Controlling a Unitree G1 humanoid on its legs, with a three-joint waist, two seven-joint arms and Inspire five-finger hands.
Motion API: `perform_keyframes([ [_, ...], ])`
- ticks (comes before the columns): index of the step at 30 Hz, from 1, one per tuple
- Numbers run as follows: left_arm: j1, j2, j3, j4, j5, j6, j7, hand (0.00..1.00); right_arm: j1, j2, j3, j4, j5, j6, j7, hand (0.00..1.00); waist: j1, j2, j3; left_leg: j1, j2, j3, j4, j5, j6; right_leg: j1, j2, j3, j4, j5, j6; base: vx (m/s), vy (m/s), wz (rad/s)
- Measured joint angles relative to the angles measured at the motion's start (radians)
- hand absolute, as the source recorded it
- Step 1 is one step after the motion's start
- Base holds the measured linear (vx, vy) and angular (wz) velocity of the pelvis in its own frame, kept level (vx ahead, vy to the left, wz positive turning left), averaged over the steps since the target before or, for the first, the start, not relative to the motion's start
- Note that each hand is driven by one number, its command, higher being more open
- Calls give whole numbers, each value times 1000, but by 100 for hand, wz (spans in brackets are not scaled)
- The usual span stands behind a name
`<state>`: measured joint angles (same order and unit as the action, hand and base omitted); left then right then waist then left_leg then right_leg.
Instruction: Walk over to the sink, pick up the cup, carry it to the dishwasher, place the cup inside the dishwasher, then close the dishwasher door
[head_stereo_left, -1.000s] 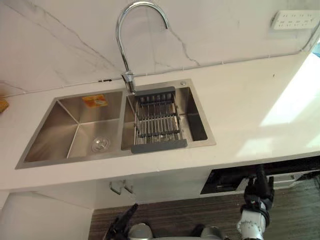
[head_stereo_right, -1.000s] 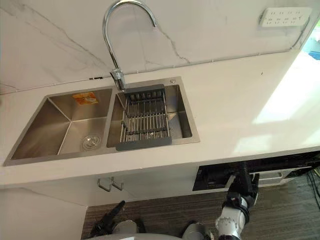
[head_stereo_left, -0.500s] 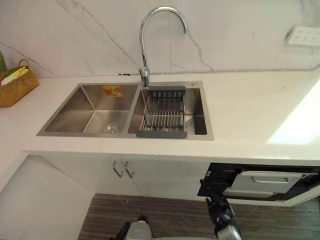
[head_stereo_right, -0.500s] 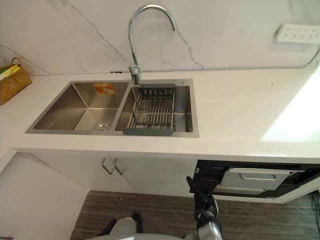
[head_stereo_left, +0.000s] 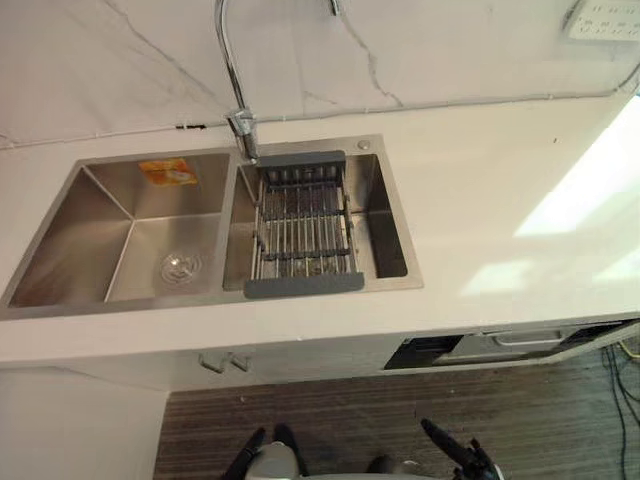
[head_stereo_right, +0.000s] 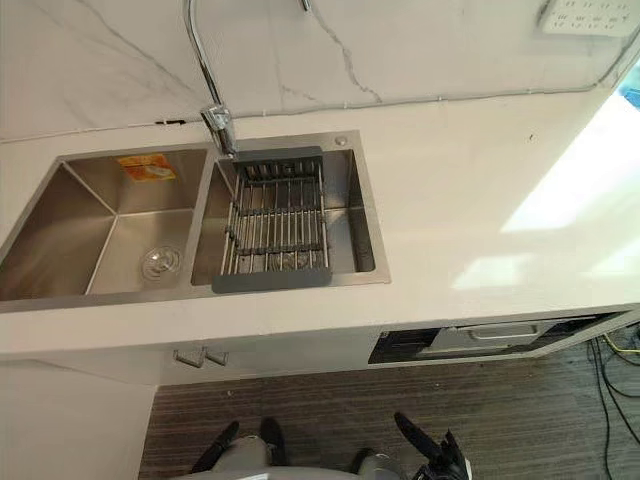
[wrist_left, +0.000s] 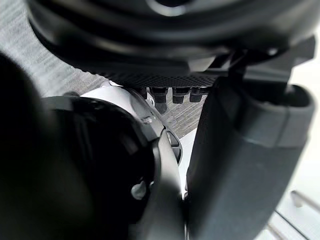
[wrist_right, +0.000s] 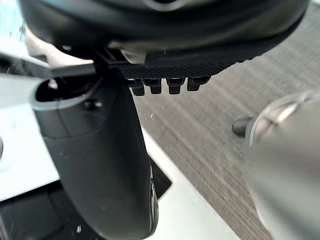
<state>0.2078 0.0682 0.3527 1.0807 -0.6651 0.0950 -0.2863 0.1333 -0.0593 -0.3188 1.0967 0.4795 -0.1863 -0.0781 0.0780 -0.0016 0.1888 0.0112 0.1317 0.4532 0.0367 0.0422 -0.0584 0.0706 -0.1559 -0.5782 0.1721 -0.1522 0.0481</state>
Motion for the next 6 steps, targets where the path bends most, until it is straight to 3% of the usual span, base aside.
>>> perform_keyframes([
  [4,-11,23,-49,16,19,12,1,100,-31,2,-48,-1,14,58,-9,100,-10,1,-5,18,-22,-50,-16,-23,22,-25,-66,-45,168,-3,6,81,145,45],
  [6,-10,33,-59,18,21,18,1,100,-52,9,-47,-2,20,83,-9,100,-11,-11,-12,32,-42,-80,-28,-47,31,-67,-134,-49,331,-6,9,20,136,34],
])
